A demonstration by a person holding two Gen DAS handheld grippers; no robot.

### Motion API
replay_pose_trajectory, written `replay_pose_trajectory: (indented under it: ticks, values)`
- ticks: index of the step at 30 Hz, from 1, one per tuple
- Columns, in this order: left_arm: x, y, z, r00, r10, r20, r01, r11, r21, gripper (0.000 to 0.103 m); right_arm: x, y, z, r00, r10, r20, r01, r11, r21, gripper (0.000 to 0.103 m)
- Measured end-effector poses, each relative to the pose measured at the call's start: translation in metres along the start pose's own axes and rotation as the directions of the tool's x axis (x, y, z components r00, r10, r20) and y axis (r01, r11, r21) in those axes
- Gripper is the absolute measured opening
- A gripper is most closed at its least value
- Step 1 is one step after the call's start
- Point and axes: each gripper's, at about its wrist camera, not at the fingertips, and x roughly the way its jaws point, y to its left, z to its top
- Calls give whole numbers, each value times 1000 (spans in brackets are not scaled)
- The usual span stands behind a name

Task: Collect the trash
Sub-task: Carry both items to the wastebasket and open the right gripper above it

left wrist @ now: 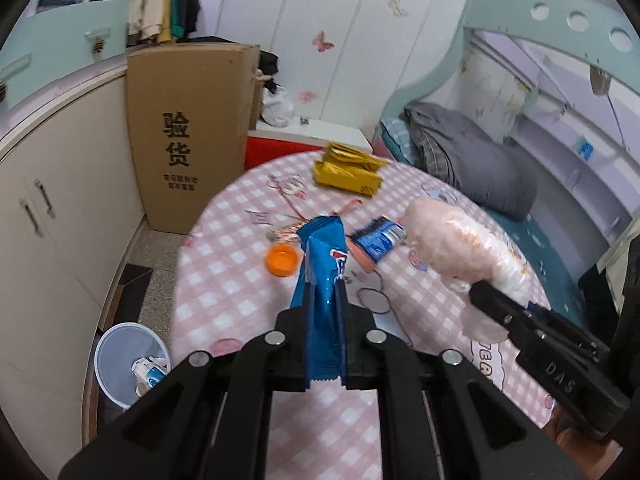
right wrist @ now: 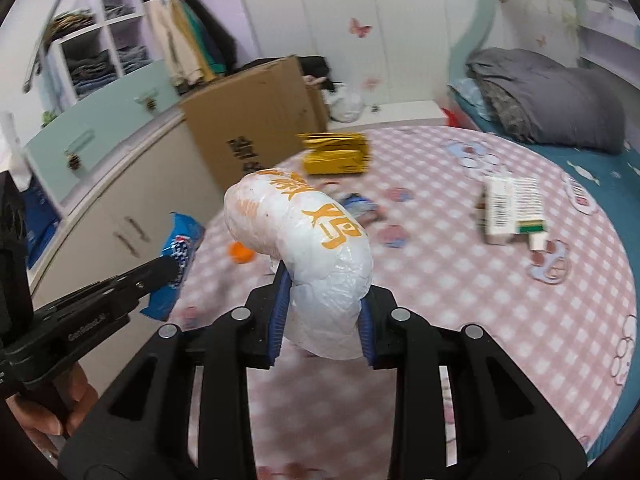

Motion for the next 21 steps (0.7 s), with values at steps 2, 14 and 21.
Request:
replay_pose_trajectory:
  ticks: [2, 14, 21]
  values:
    - [-11, 15, 0, 1000, 12, 15, -11, 1000, -28, 9, 3, 18, -1, 1000, 29, -9, -30, 999, -17, 30]
    - [-61, 132, -24, 973, 227, 52, -215, 960, -178, 9, 50, 158, -25, 971, 201, -129, -220, 962, -160, 30]
    - [-66, 209, -43, 919, 393, -3, -380, 888, -260, 9, 104, 237, -52, 933, 272, -237, -321, 924, -206, 30]
